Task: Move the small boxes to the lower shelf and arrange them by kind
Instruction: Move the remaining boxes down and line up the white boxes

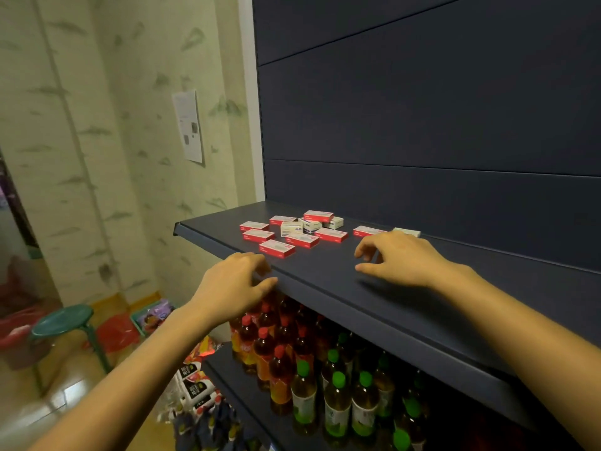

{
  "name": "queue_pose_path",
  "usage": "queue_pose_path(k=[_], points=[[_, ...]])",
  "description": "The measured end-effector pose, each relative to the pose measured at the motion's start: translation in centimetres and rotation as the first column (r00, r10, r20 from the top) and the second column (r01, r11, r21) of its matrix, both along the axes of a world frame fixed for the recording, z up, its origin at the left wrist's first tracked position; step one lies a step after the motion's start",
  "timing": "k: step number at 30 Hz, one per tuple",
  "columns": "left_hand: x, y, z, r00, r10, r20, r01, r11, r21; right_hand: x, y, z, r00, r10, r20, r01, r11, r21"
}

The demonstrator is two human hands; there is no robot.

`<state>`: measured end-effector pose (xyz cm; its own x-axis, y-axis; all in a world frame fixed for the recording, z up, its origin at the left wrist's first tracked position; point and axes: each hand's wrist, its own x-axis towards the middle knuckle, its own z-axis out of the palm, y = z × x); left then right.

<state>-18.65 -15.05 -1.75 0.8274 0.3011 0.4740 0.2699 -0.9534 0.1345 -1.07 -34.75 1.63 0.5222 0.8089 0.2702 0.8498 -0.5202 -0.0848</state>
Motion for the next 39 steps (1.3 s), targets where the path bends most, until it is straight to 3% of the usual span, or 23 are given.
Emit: queue_pose_path(k=[12,16,23,27,32,39], points=[[7.8,11.3,1.5,0.959,-0.161,-0.235,0.155,0.987,-0.044,6.1,10.8,0.3,0.996,-0.085,0.038,0.087,0.995,-0.052],[10.1,13.7,1.6,0.882,-0.319,-0.346,0.295,0.948,-0.121,7.0,12.1,0.2,0.992,-0.129,0.013,0.130,0.988,-0.082],[13.1,17.7,1.9,0.747,-0.493,-0.445,0.504,0.857,-0.105,7.3,13.6,-0.1,0.974,-0.180,-0.139,0.170,0.982,-0.079],[14.1,19.3,1.8,0.700,-0.580,-0.418,0.616,0.785,-0.058,6.7,14.8,-0.8,0.953,-0.242,-0.183,0.234,0.970,-0.062],[14.3,21.0,2.6,0.672,-0.691,-0.267,0.706,0.707,-0.053,5.3,16.4,-2.2,0.917,-0.338,-0.210,0.331,0.941,-0.071],[14.8,21.5,3.6,0.691,-0.721,-0.059,0.716,0.693,-0.081,3.0,16.0,-2.3,0.889,-0.409,-0.205,0.422,0.906,0.025]])
